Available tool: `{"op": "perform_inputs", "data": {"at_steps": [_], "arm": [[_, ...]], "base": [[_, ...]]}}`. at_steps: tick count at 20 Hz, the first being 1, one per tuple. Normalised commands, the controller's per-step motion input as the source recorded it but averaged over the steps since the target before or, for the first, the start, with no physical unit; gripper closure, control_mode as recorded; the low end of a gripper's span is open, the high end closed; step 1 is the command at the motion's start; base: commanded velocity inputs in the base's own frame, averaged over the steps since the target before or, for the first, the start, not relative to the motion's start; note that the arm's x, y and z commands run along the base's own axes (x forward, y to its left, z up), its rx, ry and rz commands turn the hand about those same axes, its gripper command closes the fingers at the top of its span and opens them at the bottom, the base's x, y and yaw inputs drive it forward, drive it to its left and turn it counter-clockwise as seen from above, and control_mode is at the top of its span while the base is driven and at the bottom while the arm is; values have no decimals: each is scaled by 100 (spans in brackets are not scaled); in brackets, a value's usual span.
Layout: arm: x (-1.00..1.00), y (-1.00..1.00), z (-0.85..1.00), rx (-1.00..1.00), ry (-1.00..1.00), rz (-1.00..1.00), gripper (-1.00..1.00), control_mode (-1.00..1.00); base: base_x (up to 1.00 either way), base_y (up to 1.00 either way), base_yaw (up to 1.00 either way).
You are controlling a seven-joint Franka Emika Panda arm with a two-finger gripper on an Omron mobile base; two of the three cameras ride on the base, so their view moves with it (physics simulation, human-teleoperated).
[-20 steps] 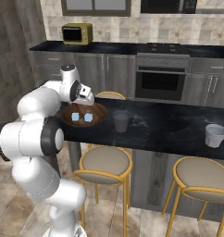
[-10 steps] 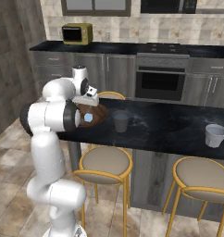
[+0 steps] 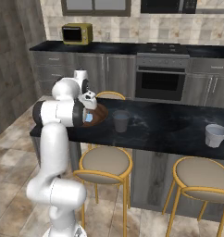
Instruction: There are four ice cubes in the ice bowl. Place two ice cubes in each glass of water.
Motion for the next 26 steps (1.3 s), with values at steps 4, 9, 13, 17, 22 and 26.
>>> {"op": "perform_inputs", "data": {"at_steps": [4, 9, 13, 17, 22, 26], "arm": [[37, -1, -12, -3, 3, 0, -100, -100], [51, -4, -21, -3, 2, -1, -100, -100], [23, -4, -43, -2, 6, 0, -100, -100], [0, 0, -43, 0, 7, 0, -100, -100], [1, 0, -30, 0, 4, 0, -100, -100], [25, -8, -14, -4, 0, 0, -100, -100]], "base": [[0, 0, 0], [0, 0, 0], [0, 0, 0], [0, 0, 0], [0, 0, 0], [0, 0, 0]]}}
